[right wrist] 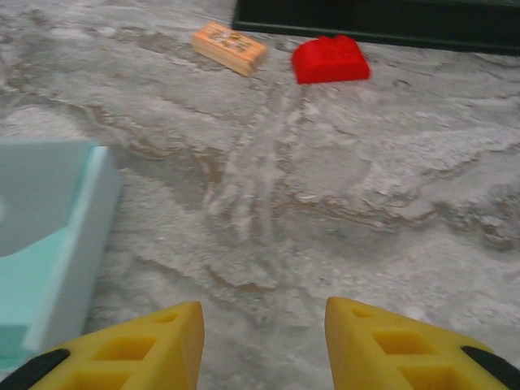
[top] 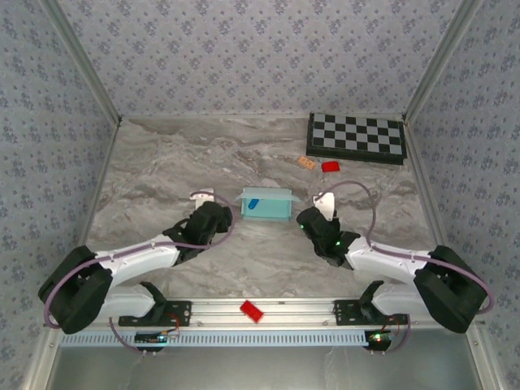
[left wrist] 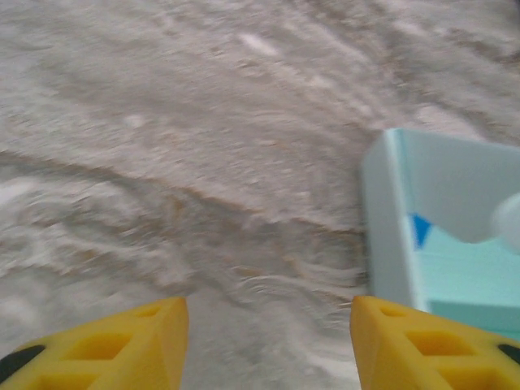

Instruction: Fold the paper box

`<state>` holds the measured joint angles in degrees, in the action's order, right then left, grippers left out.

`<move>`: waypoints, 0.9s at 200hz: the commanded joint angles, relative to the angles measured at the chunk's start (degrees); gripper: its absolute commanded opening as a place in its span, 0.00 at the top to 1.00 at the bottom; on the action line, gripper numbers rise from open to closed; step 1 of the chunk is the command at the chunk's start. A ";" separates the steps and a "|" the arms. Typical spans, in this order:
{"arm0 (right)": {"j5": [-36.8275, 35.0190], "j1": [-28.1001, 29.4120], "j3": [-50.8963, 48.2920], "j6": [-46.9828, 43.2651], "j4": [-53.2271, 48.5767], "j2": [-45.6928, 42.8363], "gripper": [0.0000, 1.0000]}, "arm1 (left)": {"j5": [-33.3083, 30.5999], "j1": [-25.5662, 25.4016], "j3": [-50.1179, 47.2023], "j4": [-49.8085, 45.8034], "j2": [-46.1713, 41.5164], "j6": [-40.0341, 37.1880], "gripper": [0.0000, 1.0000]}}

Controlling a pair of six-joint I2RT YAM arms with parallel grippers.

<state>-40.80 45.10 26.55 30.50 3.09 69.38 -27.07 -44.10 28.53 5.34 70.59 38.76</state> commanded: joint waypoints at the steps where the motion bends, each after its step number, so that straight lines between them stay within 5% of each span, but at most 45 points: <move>1: 2.75 -3.64 1.90 2.02 -6.92 -1.84 0.54 | -5.50 2.70 4.41 -11.41 -1.15 4.55 0.44; 76: 25.94 -18.14 12.72 -6.46 -13.29 -0.55 0.54 | 11.83 14.12 15.15 -13.30 0.15 -3.32 0.37; 180: 48.25 -22.34 27.81 -12.57 -16.65 8.71 0.53 | 34.56 16.98 30.67 -14.92 12.52 -7.73 0.35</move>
<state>0.16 22.98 51.31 20.43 -12.29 76.29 -0.62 -27.38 55.53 -8.80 80.27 33.58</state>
